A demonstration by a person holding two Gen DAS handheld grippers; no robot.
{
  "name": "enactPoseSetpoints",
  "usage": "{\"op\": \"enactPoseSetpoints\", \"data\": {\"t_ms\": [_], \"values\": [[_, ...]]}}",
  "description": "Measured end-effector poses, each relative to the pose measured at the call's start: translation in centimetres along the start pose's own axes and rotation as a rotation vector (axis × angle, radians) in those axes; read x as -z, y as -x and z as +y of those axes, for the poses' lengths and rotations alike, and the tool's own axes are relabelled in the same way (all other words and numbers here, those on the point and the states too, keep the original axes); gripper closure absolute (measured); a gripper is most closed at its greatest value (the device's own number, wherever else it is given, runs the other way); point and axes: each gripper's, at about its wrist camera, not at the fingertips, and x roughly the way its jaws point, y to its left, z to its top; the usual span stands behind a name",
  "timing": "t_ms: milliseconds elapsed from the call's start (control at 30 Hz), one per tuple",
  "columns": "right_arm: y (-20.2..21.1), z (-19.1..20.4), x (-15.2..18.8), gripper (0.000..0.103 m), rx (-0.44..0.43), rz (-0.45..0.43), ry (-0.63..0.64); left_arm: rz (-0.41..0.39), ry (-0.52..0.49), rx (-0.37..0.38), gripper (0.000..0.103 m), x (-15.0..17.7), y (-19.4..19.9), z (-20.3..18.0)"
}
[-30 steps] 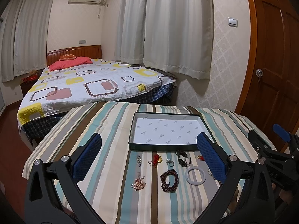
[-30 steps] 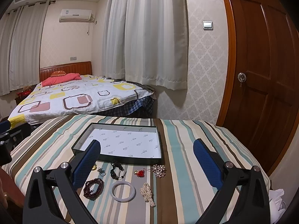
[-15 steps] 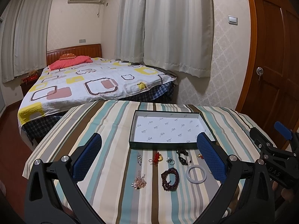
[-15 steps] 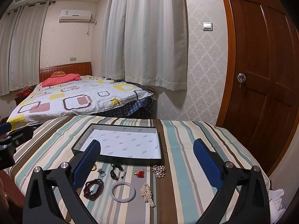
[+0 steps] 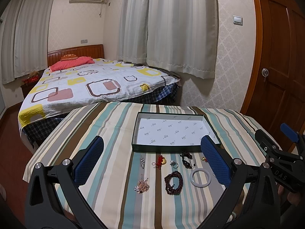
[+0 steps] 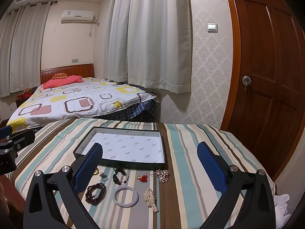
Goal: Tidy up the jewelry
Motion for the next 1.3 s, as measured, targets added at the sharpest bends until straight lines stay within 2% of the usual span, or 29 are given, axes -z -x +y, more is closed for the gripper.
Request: {"op": "enactPoseSetpoints", "data": {"t_ms": [1067, 1100, 1133, 1300], "values": [[-0.3, 0.7, 0.5, 0.006, -0.001, 0.002, 0.009, 0.02, 0.011, -0.005, 0.004, 1.1, -0.5, 0.9], [-0.2, 0.5, 0.4, 0.006, -0.003, -0.027, -0.003, 0.02, 0.011, -0.005, 0.004, 1.1, -0.4, 0.9], [-0.3, 0.8, 0.5, 0.006, 0.0, 0.001, 0.008, 0.02, 0.011, -0.005, 0.004, 1.0, -0.5, 0.8], [-0.3, 0.8, 0.7, 0.006, -0.001, 0.003, 0.008, 0.024, 0.011, -0.005, 0.004, 1.1, -0.5, 0.9]]}}
